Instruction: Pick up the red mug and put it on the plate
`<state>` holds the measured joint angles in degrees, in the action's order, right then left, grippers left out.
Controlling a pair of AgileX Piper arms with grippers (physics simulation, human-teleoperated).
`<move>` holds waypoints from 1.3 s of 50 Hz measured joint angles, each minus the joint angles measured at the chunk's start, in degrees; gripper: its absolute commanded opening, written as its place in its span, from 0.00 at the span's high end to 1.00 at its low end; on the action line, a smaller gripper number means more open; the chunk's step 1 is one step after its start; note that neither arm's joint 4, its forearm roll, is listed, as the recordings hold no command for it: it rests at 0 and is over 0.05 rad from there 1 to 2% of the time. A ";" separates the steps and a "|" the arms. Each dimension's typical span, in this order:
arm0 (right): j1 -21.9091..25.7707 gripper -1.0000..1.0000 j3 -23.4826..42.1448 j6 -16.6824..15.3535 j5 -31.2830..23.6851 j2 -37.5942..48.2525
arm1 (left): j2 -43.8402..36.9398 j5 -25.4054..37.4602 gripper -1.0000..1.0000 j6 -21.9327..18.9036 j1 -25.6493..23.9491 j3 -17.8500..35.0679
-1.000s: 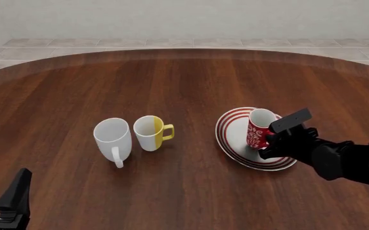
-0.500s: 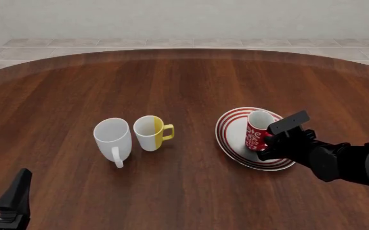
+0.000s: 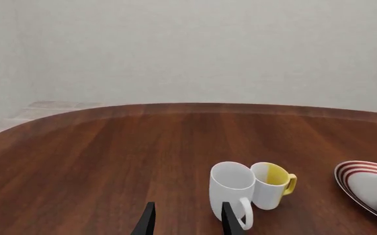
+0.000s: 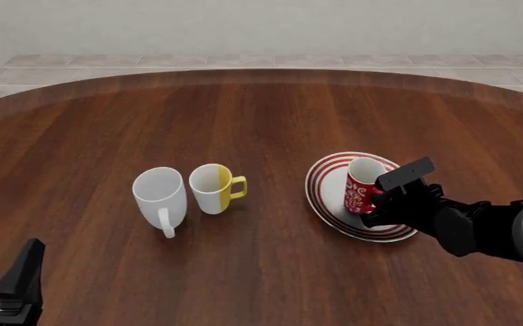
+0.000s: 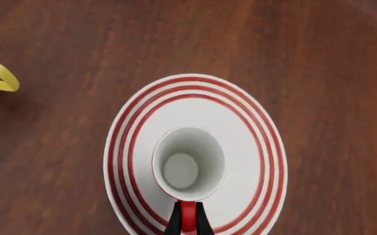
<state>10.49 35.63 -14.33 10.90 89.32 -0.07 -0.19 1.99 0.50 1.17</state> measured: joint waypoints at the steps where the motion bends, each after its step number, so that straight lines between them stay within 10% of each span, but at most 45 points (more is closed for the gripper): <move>1: 0.10 1.00 0.04 0.12 -0.02 0.05 | 0.00 0.02 0.00 0.01 0.00 0.00; 2: 0.17 0.00 0.07 0.27 -0.05 0.10 | 0.00 0.02 0.00 0.03 0.00 0.00; 40: 0.94 0.00 2.12 4.40 -3.66 -2.45 | -0.02 0.05 0.00 0.26 0.05 0.24; 65: -0.01 0.00 2.32 4.37 -17.32 -23.56 | 0.02 -0.22 0.00 -0.14 0.09 0.58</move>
<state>10.47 37.95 -9.96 -6.42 65.76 -0.05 -0.42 1.86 0.58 1.76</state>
